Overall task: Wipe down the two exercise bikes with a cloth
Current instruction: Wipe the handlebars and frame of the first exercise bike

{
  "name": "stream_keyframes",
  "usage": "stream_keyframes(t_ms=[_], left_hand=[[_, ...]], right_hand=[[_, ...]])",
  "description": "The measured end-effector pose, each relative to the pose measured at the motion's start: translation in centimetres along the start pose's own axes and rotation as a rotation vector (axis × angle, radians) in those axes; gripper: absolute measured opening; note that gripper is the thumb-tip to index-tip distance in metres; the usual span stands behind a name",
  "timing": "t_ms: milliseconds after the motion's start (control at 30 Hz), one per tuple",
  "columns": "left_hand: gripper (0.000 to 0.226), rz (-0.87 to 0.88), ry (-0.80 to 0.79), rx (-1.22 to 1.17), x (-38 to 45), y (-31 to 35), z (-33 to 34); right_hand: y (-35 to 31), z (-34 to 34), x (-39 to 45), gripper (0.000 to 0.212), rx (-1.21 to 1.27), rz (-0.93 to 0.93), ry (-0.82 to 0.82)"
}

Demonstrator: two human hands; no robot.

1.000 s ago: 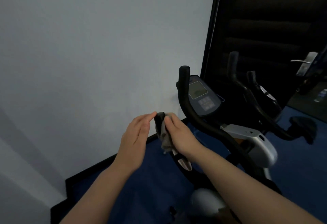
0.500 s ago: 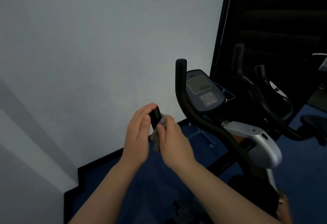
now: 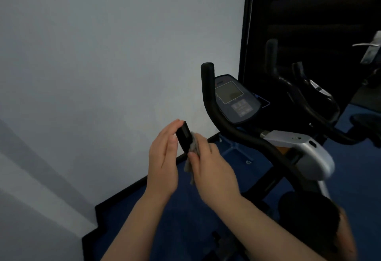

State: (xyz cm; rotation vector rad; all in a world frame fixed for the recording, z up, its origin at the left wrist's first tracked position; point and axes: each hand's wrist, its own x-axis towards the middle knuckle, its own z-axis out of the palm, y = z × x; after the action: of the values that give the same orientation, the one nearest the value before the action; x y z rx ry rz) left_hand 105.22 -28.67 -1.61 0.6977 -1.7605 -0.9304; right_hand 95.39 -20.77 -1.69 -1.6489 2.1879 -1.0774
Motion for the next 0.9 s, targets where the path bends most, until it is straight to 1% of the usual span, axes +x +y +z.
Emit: stream_keyframes(t_ms=[100,167,200,267,333,400,467,567,600,667,733,800,833,900], left_hand=[[0.036,0.069,-0.074,0.040,0.8,-0.1,-1.4],[0.034,0.087,-0.112,0.051,1.1,-0.3,-1.8],[0.033,0.086,-0.123,0.046,1.3,-0.4,-1.9],[0.032,0.100,-0.131,0.040,1.7,-0.6,-2.1],[0.031,0.134,-0.156,0.068,2.1,-0.9,-2.4],[0.029,0.167,-0.192,0.090,2.5,-1.1,-2.9],[0.026,0.185,-0.224,0.113,3.0,-1.3,-3.2],[0.026,0.206,-0.241,0.118,4.0,-0.9,-3.5],[0.027,0.213,-0.248,0.119,4.5,-0.8,-3.7],[0.028,0.217,-0.279,0.134,5.2,-0.5,-4.2],[0.028,0.185,-0.310,0.139,5.6,-0.6,-4.7],[0.024,0.132,-0.317,0.129,5.7,-0.6,-4.9],[0.021,0.117,-0.315,0.129,5.7,-0.6,-4.9],[0.018,0.094,-0.299,0.118,5.5,-0.5,-4.8]], right_hand=[[0.4,-0.1,-1.2,0.048,-0.084,0.016,-0.026],[-0.2,0.1,0.6,0.042,-0.101,0.047,-0.046],[-0.5,0.2,2.0,0.039,-0.069,0.074,-0.071],[-0.9,-0.1,3.8,0.036,0.108,0.112,-0.114],[-0.6,0.0,3.2,0.033,0.239,0.081,-0.076],[0.2,0.1,1.6,0.031,0.255,0.054,-0.036],[0.5,0.0,1.6,0.028,0.299,0.095,-0.048],[-0.6,-0.3,4.0,0.033,0.634,0.220,-0.058],[-1.4,-0.2,4.7,0.034,0.688,0.209,-0.037],[-2.5,0.4,5.3,0.034,0.666,0.128,0.026],[-2.6,0.6,4.5,0.031,0.537,0.083,0.042],[-1.5,0.1,3.6,0.027,0.366,0.083,-0.008],[-1.0,-0.3,3.6,0.025,0.292,0.098,-0.064],[-0.7,-1.0,3.8,0.024,0.240,0.126,-0.162]])
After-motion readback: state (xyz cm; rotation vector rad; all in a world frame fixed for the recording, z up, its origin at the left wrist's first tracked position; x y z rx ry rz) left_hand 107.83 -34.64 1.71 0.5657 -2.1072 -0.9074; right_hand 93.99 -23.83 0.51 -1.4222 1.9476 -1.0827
